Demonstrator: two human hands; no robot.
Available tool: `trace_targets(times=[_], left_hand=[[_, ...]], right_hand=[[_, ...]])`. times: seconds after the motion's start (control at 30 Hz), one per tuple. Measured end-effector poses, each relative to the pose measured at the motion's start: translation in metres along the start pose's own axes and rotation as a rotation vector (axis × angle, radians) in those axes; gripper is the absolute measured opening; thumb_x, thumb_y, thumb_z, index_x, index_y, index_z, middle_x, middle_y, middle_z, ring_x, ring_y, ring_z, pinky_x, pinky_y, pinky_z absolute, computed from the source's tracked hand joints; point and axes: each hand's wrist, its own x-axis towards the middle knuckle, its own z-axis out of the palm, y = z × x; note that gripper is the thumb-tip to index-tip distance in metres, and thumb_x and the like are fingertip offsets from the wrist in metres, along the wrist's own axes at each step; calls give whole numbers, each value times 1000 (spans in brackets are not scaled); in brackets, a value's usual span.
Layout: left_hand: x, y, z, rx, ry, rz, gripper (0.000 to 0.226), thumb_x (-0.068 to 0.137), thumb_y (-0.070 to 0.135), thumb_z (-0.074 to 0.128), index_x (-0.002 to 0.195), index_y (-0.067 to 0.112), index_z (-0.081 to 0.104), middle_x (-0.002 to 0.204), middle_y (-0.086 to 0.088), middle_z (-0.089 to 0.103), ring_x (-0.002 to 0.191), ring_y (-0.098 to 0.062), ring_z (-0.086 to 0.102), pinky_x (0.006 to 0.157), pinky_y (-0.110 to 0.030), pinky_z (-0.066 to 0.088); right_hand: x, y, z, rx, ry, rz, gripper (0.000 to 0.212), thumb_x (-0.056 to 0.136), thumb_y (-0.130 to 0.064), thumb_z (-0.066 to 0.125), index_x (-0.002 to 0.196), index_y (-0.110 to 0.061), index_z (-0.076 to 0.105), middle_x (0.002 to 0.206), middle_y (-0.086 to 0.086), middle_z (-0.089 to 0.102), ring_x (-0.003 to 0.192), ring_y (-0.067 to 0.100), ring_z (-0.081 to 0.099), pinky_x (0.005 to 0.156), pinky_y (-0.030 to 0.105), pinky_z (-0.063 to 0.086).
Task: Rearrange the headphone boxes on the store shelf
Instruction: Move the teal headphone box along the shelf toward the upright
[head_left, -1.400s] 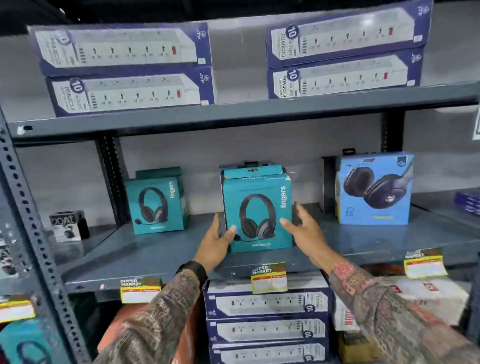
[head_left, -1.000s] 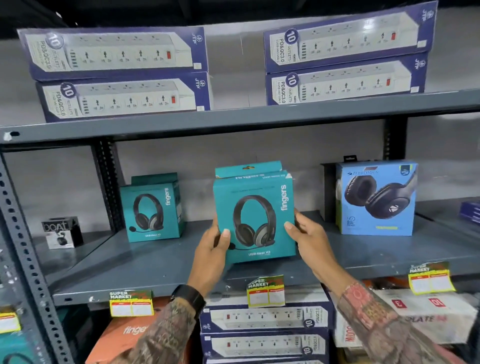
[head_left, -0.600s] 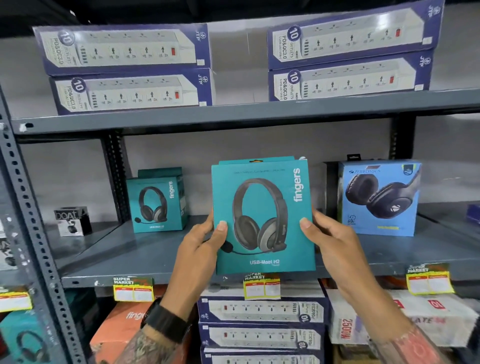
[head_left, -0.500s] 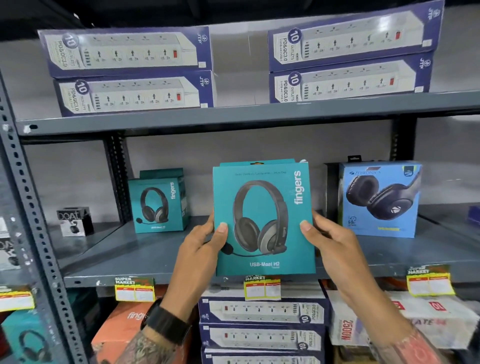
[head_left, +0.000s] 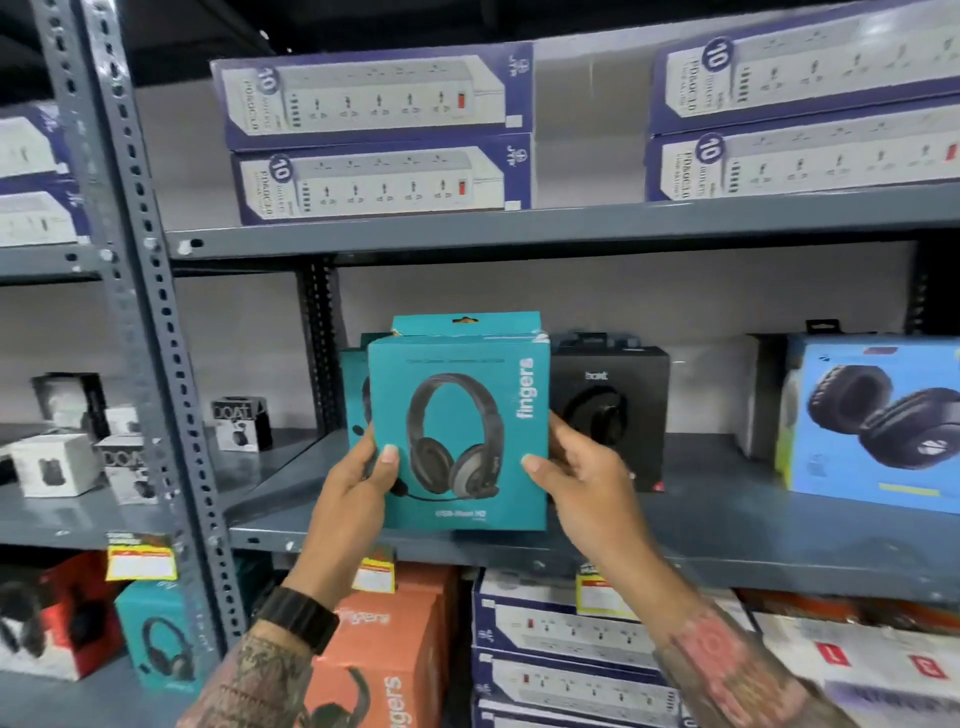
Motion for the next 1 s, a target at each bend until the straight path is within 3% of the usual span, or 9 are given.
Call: trace_targets(times=[0.07, 0.13, 0.2, 0.33, 0.47, 0.6, 0.73, 0.8, 1.0], left_hand=[[18, -17, -28, 21, 44, -29, 40, 115, 27, 44, 151, 34, 60, 141, 8, 74, 127, -11, 71, 102, -32, 60], [38, -32, -47, 35, 44, -48, 42, 116, 20, 42, 152, 34, 58, 137, 10, 74, 109, 3, 75, 86, -20, 63], [56, -45, -56, 35, 33, -72, 44, 116, 15, 41, 152, 35, 56, 135, 13, 74, 104, 8, 76, 82, -15, 62], [90, -70, -65, 31, 14, -116, 45, 114, 9, 42, 151, 33, 55, 142, 3, 72, 126, -13, 72, 94, -23, 61], [117, -83, -69, 60, -29, -96, 50, 113, 2, 42, 157, 26, 48, 145, -2, 68, 122, -12, 70, 100, -22, 59], [132, -92, -67, 100, -78, -118, 62, 111, -5, 43, 166, 23, 38, 161, -4, 56, 148, -23, 54, 129, -43, 38], [136, -99, -66, 96, -55, -153, 57, 110, -5, 44, 161, 19, 45, 155, -5, 61, 142, -24, 58, 126, -44, 42], [138, -101, -68, 109, -52, -150, 54, 110, -5, 44, 159, 19, 46, 150, -5, 62, 139, -23, 58, 122, -40, 45], [136, -102, -70, 147, -39, -155, 47, 111, 0, 46, 156, 14, 49, 138, -1, 65, 130, -20, 61, 106, -26, 50]], right_hand=[[22, 1, 42, -38, -27, -7, 50, 93, -20, 67, 126, -57, 68, 119, -22, 79, 106, 9, 77, 95, 41, 63], [44, 3, 77, -70, -40, -4, 46, 95, -16, 65, 133, -42, 68, 118, -21, 76, 105, 11, 74, 92, 34, 61], [64, 7, 100, -94, -41, 48, 42, 100, -12, 61, 138, -30, 64, 120, -14, 72, 105, 13, 69, 87, 32, 58], [92, 20, 130, -110, -39, 140, 44, 101, -11, 57, 139, -33, 56, 125, -7, 71, 106, 20, 71, 82, 40, 64], [111, 32, 143, -99, -35, 172, 41, 104, -8, 56, 140, -26, 51, 126, -3, 69, 103, 19, 71, 66, 25, 56], [126, 43, 150, -64, -22, 222, 38, 103, -7, 56, 135, -27, 48, 131, 2, 70, 103, 19, 72, 72, 31, 62], [133, 53, 155, -69, -35, 227, 36, 102, -8, 60, 125, -31, 44, 134, 4, 69, 107, 21, 72, 78, 36, 66], [134, 59, 158, -59, -56, 228, 39, 102, -9, 62, 129, -30, 44, 137, 4, 68, 111, 22, 72, 85, 39, 67], [133, 69, 163, -36, -86, 219, 51, 103, -9, 62, 146, -26, 40, 147, 6, 62, 127, 25, 67, 83, 34, 65]])
